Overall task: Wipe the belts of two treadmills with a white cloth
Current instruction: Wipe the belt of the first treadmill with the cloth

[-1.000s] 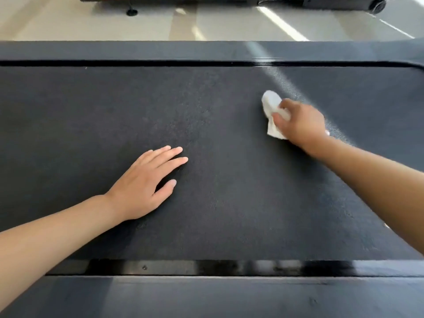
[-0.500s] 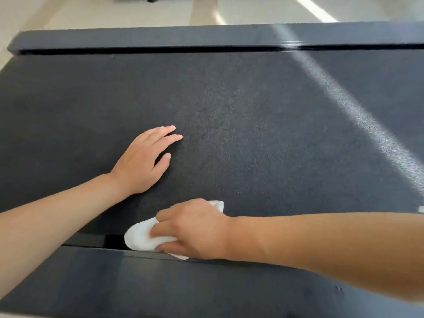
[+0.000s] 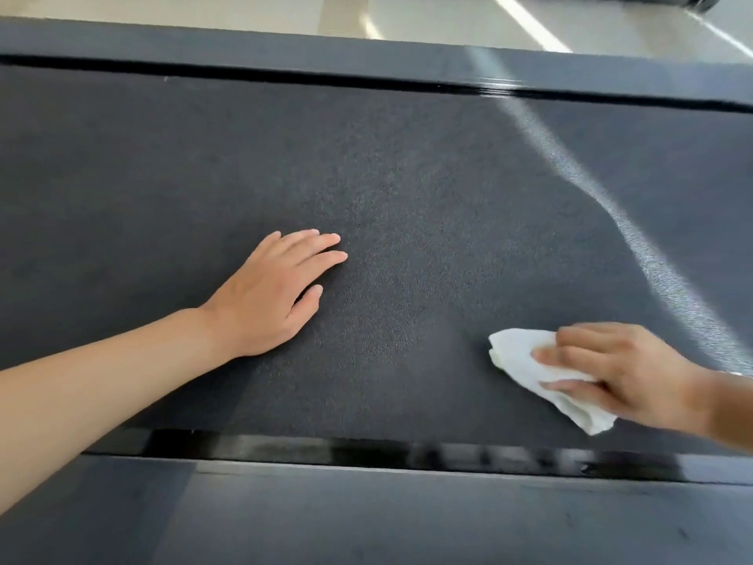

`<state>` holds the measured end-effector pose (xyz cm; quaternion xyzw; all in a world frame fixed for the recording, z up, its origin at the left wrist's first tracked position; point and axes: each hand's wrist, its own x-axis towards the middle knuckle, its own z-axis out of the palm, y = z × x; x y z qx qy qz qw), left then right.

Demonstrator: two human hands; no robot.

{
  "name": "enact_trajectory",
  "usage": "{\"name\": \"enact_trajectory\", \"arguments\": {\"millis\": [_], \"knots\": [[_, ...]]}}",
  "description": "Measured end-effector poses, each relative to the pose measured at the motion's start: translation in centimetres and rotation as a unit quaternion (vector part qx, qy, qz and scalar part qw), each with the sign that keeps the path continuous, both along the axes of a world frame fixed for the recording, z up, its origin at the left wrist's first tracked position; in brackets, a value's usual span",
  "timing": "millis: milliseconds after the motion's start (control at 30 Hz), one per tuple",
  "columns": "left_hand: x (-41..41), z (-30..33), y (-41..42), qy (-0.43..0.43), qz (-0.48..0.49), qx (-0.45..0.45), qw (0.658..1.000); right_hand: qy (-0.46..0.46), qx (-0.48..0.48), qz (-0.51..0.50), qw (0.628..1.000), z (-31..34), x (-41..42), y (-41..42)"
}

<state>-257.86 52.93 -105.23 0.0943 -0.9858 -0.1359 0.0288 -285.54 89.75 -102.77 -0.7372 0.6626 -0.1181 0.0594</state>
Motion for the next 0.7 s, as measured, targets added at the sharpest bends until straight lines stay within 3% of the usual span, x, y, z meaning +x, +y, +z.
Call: {"name": "enact_trajectory", "arguments": {"millis": [67,133,200,333,467,600,700], "knots": [[-0.9,0.1,0.4,0.003,-0.006,0.0,1.0,0.037,-0.034,-0.146,0.988,-0.1,-4.7,0.7],[-1.9,0.1,1.0,0.008,-0.004,0.002,1.0,0.067,-0.073,-0.304,0.947,-0.6,-8.8,-0.5],[-2.8,0.1,1.4,0.009,0.003,0.004,1.0,0.068,-0.041,-0.424,0.902,-1.0,-11.6,-4.0],[-3.5,0.1,1.7,0.014,0.014,0.01,1.0,0.049,-0.038,-0.477,0.877,-1.2,-10.4,-13.2],[-3.4,0.1,1.8,0.011,0.02,0.018,1.0,0.025,-0.012,-0.363,0.932,-1.3,-1.2,-18.1],[-3.3,0.2,1.6,0.011,0.021,0.022,0.999,-0.045,-0.024,-0.084,0.995,-1.0,7.8,-13.5],[-3.3,0.0,1.6,0.021,0.019,0.024,0.999,-0.043,0.008,0.097,0.994,-1.1,7.7,-9.4]]}}
